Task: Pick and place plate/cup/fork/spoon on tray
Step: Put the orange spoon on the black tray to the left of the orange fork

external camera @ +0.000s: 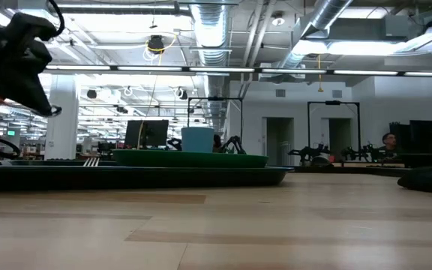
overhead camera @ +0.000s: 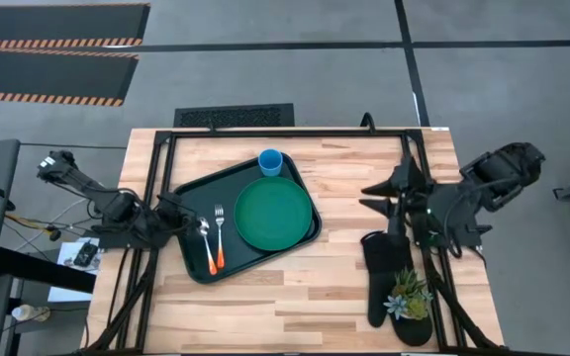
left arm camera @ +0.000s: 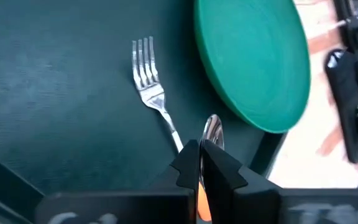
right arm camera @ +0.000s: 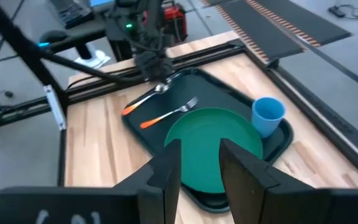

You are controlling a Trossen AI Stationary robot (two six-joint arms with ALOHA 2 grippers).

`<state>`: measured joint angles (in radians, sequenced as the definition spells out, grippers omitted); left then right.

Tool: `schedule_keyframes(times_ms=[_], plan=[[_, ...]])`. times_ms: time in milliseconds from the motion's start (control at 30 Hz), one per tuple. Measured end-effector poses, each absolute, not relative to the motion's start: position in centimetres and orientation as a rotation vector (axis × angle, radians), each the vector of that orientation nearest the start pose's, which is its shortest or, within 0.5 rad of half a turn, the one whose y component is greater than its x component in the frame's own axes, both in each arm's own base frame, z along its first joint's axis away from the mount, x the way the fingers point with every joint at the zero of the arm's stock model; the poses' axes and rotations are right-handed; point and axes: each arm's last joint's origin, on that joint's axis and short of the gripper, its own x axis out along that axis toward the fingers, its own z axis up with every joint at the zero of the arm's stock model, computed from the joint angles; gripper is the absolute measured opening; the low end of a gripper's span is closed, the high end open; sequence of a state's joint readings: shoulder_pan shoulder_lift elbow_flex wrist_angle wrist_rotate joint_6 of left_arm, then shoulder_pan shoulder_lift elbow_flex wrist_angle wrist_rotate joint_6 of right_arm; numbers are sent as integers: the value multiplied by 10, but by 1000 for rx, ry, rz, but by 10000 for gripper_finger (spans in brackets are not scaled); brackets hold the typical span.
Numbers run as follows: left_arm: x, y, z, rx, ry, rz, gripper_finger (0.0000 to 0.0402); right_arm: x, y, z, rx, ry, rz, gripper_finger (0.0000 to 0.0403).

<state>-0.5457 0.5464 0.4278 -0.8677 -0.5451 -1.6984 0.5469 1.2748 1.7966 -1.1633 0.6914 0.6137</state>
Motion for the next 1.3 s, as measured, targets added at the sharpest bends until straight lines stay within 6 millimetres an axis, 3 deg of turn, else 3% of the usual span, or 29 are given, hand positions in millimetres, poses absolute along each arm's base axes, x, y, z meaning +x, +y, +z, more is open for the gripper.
schedule_keyframes(times_ms=[200,567,733,1033,1300], plan=[[89,-37,194,-1072,600,625,0,182,71,478,240,441,-365,133],[101,-43,181,-1106,683,774,0,188,62,477,226,460,-381,133],[109,-43,177,-1162,690,844,0,164,53,480,204,496,-345,133],[125,-36,191,-1215,745,963,0,110,30,493,186,438,-319,126],[160,-31,202,-1195,667,809,0,85,19,496,156,408,-303,121]])
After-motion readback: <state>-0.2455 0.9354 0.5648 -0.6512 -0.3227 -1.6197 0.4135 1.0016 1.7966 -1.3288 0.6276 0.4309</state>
